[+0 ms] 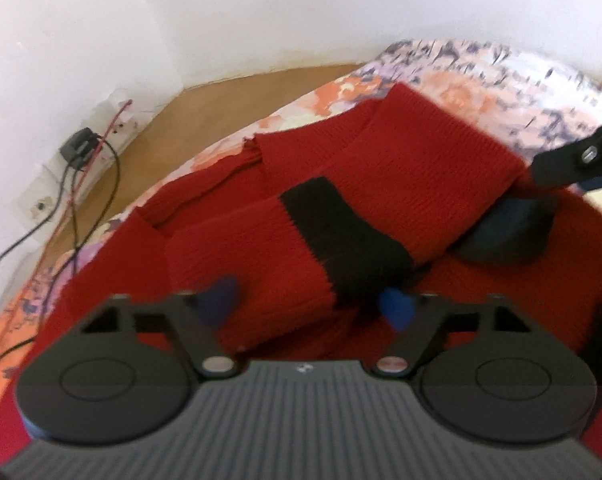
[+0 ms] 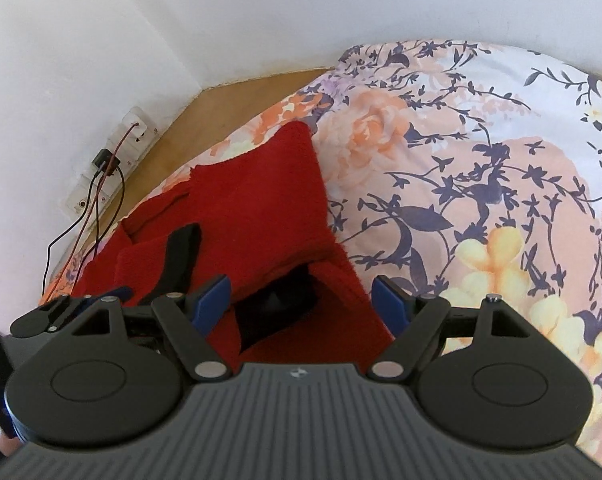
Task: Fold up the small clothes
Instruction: 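Grasp the other black-cuffed sleeve end with the left tool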
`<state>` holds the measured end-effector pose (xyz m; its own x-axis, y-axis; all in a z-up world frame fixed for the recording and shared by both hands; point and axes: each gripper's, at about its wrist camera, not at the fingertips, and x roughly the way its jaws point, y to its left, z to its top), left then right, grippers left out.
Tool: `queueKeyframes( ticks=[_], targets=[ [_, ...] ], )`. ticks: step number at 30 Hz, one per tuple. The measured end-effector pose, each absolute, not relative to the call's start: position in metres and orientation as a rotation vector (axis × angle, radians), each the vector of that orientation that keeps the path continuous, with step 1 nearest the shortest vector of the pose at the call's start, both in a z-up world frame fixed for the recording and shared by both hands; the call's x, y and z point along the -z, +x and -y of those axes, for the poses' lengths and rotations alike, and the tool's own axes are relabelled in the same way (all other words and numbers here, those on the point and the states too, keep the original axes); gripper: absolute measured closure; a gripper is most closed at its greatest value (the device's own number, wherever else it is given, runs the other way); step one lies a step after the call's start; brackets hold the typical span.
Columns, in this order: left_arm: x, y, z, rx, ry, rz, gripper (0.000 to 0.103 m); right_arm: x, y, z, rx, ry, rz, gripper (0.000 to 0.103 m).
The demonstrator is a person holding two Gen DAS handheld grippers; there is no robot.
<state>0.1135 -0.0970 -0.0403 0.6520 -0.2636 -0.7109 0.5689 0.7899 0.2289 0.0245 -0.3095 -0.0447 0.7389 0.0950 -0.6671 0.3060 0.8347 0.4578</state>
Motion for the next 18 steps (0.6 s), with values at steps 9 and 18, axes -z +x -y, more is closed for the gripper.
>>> queueKeyframes(
  ticks=[9,18],
  targets=[
    [0.016,0.109,0.080,0.504,0.242,-0.688,0.085,0.050,0.036,0.313,0.101,0.568,-0.754,0.020],
    [0.002,0.116,0.041,0.384,0.093,-0.662,0.089,0.056,0.047,0.305,0.089,0.534,-0.775,0.020]
  ],
)
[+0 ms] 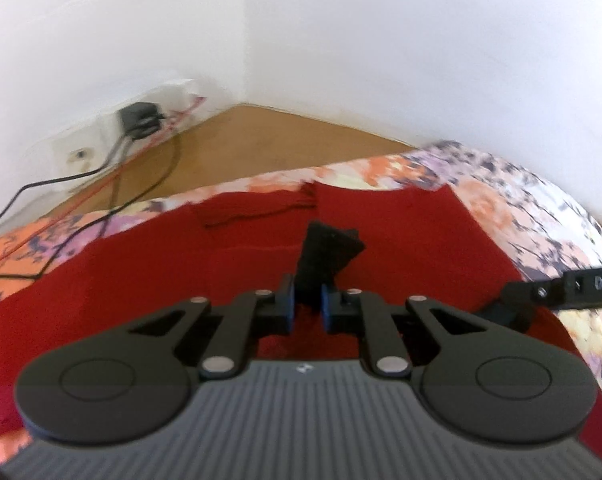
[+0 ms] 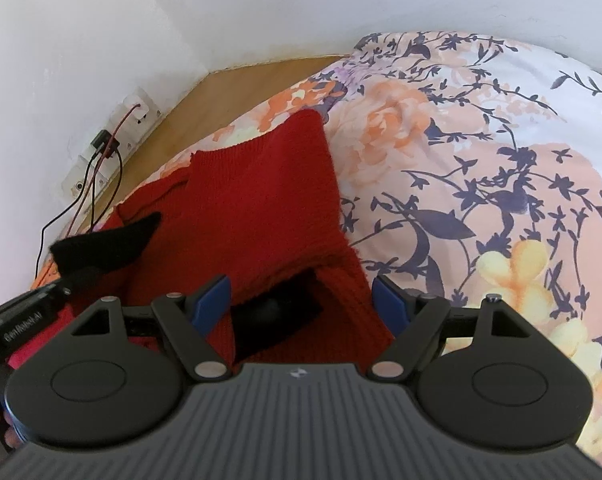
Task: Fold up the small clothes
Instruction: 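Grasp the other black-cuffed sleeve end with the left tool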
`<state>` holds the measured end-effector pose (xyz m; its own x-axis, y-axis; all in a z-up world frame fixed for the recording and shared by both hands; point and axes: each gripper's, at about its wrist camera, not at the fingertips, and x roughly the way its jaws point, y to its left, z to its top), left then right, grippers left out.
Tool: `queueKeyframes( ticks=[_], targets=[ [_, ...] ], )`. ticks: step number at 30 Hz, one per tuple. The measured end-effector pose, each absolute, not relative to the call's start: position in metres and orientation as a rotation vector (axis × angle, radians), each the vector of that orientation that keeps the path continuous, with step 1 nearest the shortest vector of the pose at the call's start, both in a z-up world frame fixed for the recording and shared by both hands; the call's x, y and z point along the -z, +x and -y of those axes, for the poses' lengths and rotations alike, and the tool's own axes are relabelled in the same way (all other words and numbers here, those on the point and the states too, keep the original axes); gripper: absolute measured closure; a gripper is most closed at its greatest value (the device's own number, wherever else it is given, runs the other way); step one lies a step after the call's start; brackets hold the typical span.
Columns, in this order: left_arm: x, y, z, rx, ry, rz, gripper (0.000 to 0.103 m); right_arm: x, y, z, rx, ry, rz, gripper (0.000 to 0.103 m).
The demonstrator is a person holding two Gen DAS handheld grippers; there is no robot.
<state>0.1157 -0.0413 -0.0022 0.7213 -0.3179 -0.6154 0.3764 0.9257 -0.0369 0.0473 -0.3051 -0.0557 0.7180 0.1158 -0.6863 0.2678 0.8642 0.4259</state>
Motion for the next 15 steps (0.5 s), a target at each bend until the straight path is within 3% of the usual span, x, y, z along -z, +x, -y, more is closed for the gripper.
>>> queueKeyframes(
  ticks=[15],
  targets=[
    [0.008,0.117,-0.047,0.081,-0.090,-0.669,0.089,0.059,0.052,0.305,0.086,0.507,-0.781,0.020]
  ],
)
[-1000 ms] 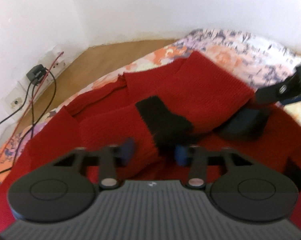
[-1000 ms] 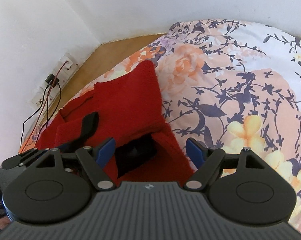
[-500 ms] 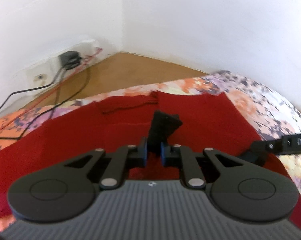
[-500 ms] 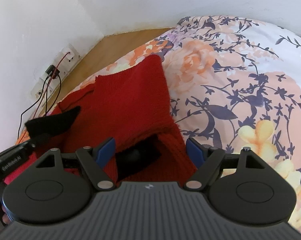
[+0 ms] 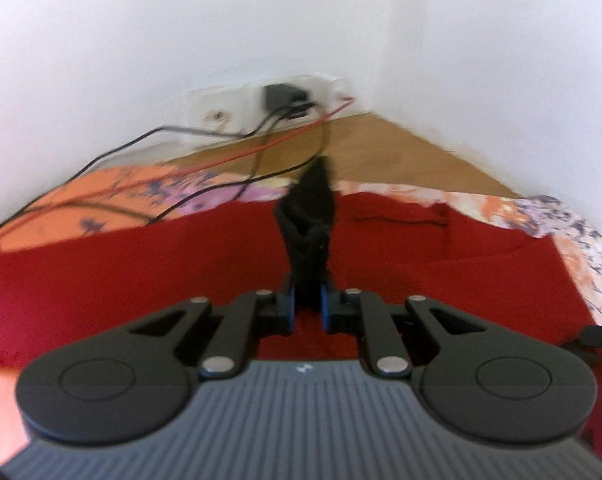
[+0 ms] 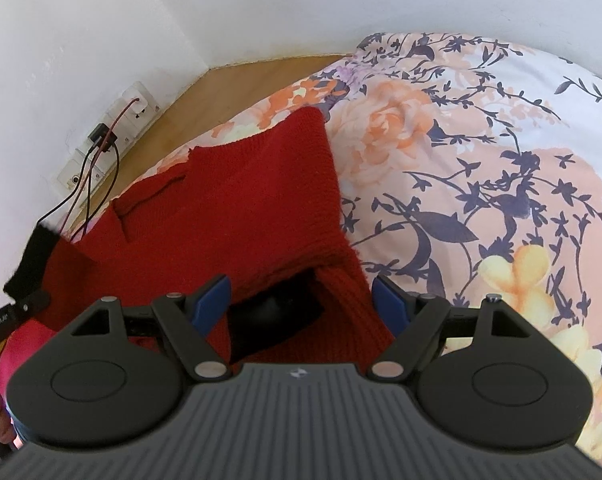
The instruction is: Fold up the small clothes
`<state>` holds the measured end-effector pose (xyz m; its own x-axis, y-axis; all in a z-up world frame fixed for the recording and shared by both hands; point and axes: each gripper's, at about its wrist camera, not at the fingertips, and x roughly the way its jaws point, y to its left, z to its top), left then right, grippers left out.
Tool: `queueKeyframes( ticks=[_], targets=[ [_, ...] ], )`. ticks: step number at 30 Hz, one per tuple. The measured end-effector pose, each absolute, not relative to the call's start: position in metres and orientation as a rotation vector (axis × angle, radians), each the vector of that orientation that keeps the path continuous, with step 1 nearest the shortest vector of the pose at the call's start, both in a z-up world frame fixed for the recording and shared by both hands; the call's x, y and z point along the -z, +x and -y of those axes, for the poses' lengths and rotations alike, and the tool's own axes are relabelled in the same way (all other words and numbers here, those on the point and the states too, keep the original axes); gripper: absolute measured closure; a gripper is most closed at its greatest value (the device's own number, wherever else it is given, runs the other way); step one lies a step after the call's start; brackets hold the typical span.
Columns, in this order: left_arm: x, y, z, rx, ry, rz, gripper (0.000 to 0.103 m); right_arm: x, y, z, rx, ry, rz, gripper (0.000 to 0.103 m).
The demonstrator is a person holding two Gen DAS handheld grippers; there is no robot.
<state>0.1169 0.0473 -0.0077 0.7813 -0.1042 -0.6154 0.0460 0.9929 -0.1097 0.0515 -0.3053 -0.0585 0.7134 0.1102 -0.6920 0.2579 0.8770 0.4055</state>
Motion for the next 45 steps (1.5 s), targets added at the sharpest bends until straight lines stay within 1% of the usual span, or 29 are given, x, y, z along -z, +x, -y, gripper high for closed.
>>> queueKeyframes(
  ticks=[4,8,14,16,18,24,28,30,31,32,33,34,35,36,37,39,41,45],
  targets=[
    [0.022,0.117,-0.065,0.042,-0.126,-0.711,0.089,0.060,0.054,0.305,0.085,0.498,-0.785,0.020],
    [0.033,0.113,-0.079,0.032,-0.174,-0.748,0.086,0.061,0.057,0.305,0.084,0.490,-0.789,0.020],
    [0.035,0.099,-0.102,0.034,-0.278,-0.744,0.072,0.057,0.061,0.306,0.071,0.477,-0.778,0.020],
    [0.031,0.096,-0.108,0.032,-0.294,-0.726,0.062,0.054,0.065,0.308,0.069,0.467,-0.767,0.020],
    [0.027,0.093,-0.112,0.015,-0.293,-0.702,0.056,0.051,0.071,0.309,0.069,0.459,-0.759,0.020],
    [0.031,0.109,-0.115,0.008,-0.290,-0.690,0.055,0.053,0.108,0.312,0.058,0.451,-0.764,0.020],
    [0.040,0.127,-0.108,0.023,-0.280,-0.719,0.056,0.062,0.135,0.310,0.063,0.409,-0.778,0.020],
    [0.043,0.133,-0.104,0.034,-0.269,-0.726,0.056,0.068,0.142,0.310,0.056,0.398,-0.784,0.023],
    [0.044,0.135,-0.101,0.030,-0.256,-0.727,0.056,0.070,0.145,0.309,0.051,0.391,-0.783,0.026],
    [0.045,0.137,-0.099,0.027,-0.239,-0.731,0.057,0.073,0.147,0.307,0.049,0.376,-0.775,0.038],
    [0.046,0.138,-0.097,0.026,-0.227,-0.730,0.059,0.074,0.148,0.305,0.057,0.355,-0.766,0.053],
    [0.047,0.139,-0.096,0.023,-0.213,-0.727,0.073,0.074,0.147,0.304,0.069,0.333,-0.755,0.059],
    [0.047,0.139,-0.094,0.020,-0.191,-0.725,0.080,0.073,0.145,0.306,0.063,0.337,-0.740,0.071],
    [0.047,0.138,-0.094,0.029,-0.187,-0.720,0.092,0.072,0.142,0.309,0.061,0.352,-0.721,0.082],
    [0.045,0.137,-0.095,0.040,-0.197,-0.715,0.096,0.070,0.139,0.312,0.062,0.369,-0.698,0.084],
    [0.042,0.135,-0.097,0.071,-0.229,-0.699,0.100,0.065,0.129,0.321,0.074,0.416,-0.643,0.087],
    [0.041,0.138,-0.092,0.074,-0.218,-0.702,0.100,0.063,0.126,0.329,0.099,0.438,-0.619,0.088],
    [0.049,0.143,-0.083,0.056,-0.164,-0.721,0.099,0.075,0.132,0.338,0.134,0.474,-0.652,0.088]
  ],
)
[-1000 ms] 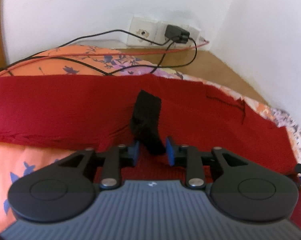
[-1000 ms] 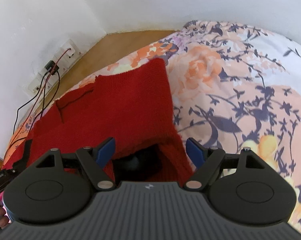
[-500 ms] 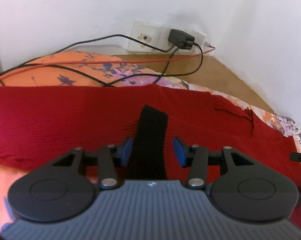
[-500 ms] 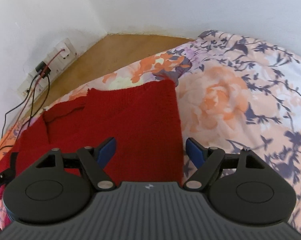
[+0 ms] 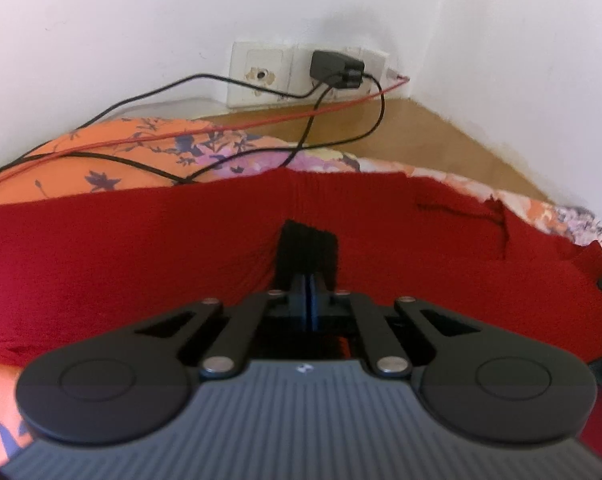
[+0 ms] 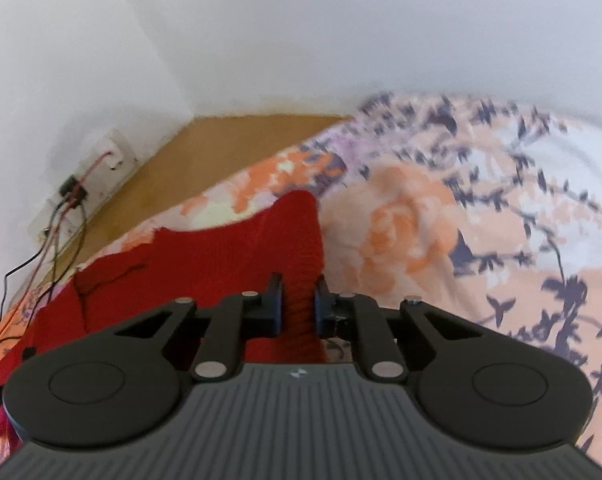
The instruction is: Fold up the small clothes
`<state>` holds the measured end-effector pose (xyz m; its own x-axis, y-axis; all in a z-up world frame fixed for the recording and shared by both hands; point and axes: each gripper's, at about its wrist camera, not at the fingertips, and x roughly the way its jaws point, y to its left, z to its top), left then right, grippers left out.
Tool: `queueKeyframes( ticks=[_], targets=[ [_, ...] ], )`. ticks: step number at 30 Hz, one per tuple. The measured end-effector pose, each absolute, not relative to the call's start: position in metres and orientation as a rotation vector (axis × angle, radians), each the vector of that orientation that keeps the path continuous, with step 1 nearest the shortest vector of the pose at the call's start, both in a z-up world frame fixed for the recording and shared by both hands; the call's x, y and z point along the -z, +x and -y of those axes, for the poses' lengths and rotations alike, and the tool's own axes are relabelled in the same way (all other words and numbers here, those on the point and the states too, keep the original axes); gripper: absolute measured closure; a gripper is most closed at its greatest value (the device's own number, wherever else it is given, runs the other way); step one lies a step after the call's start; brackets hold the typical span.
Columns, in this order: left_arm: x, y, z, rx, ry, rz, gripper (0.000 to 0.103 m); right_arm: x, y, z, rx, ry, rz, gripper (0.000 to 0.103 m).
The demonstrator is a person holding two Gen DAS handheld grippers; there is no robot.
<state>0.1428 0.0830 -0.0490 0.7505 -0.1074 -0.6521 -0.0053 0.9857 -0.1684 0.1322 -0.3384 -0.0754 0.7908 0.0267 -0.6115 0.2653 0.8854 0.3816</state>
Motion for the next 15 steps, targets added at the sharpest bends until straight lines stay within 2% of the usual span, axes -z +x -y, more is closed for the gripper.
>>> queueKeyframes(
  ticks=[5,7,9,11,13,14,15],
  targets=[
    [0.052,0.143,-0.076,0.045,-0.102,-0.712,0.097,0.085,0.138,0.337,0.140,0.440,-0.669,0.086],
    [0.052,0.143,-0.075,0.045,-0.093,-0.716,0.097,0.084,0.139,0.337,0.134,0.431,-0.677,0.080],
    [0.050,0.143,-0.078,0.045,-0.109,-0.723,0.096,0.081,0.137,0.338,0.131,0.438,-0.685,0.058],
    [0.048,0.143,-0.081,0.049,-0.139,-0.736,0.096,0.074,0.132,0.338,0.158,0.439,-0.685,0.041],
    [0.045,0.141,-0.084,0.056,-0.166,-0.748,0.081,0.067,0.124,0.335,0.166,0.435,-0.672,0.036],
    [0.043,0.139,-0.086,0.063,-0.179,-0.751,0.077,0.062,0.119,0.335,0.158,0.437,-0.666,0.034],
    [0.041,0.137,-0.086,0.056,-0.182,-0.755,0.066,0.059,0.114,0.333,0.150,0.438,-0.663,0.033]
  ],
)
